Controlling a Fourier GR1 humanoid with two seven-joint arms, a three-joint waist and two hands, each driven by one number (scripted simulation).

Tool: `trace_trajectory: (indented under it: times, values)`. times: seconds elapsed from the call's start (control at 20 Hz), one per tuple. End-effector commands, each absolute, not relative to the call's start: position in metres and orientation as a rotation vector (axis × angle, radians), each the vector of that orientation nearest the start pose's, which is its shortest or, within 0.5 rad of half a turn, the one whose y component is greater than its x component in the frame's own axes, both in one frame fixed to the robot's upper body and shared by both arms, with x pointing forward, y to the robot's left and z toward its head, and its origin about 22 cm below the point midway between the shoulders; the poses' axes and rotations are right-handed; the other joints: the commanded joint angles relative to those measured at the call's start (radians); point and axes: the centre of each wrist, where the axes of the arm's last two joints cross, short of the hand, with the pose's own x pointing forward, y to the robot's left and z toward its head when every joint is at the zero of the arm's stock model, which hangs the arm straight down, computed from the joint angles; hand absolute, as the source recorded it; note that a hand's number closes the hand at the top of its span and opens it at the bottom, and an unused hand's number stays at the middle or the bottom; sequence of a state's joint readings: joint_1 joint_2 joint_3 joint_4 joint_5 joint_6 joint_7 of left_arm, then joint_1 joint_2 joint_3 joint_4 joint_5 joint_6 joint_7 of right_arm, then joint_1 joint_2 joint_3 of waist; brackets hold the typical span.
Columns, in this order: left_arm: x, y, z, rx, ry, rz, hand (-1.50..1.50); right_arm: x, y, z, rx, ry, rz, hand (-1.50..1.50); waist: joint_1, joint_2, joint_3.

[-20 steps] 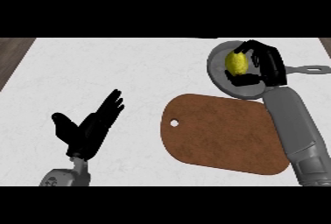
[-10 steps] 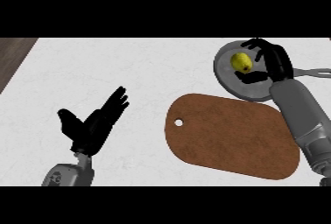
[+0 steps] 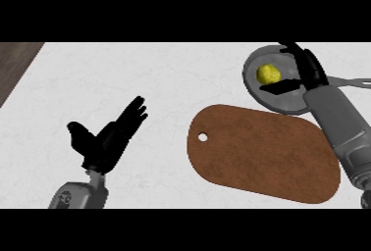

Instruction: Pick the pear from the cutting board and place it in the pan

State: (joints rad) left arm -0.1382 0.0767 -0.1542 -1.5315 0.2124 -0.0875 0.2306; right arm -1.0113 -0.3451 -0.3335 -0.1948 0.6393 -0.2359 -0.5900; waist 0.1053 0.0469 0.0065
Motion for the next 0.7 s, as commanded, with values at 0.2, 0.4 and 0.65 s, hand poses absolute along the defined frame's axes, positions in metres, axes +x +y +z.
trace_trajectory:
  times: [0.2,0.4,0.65]
  values:
    - [0.275,0.195,0.027,-0.291,-1.391,-0.167,0.00,0.432,-0.321,0.058,-0.329,-1.795,0.331,-1.50,-0.011,0.003,0.001]
    - [0.272,0.195,0.023,-0.294,-1.390,-0.173,0.00,0.424,-0.356,0.067,-0.223,-1.739,0.323,-1.50,-0.010,0.002,0.000]
    - [0.265,0.196,0.021,-0.290,-1.393,-0.152,0.00,0.406,-0.399,0.071,-0.078,-1.730,0.382,-1.50,-0.014,-0.005,0.001]
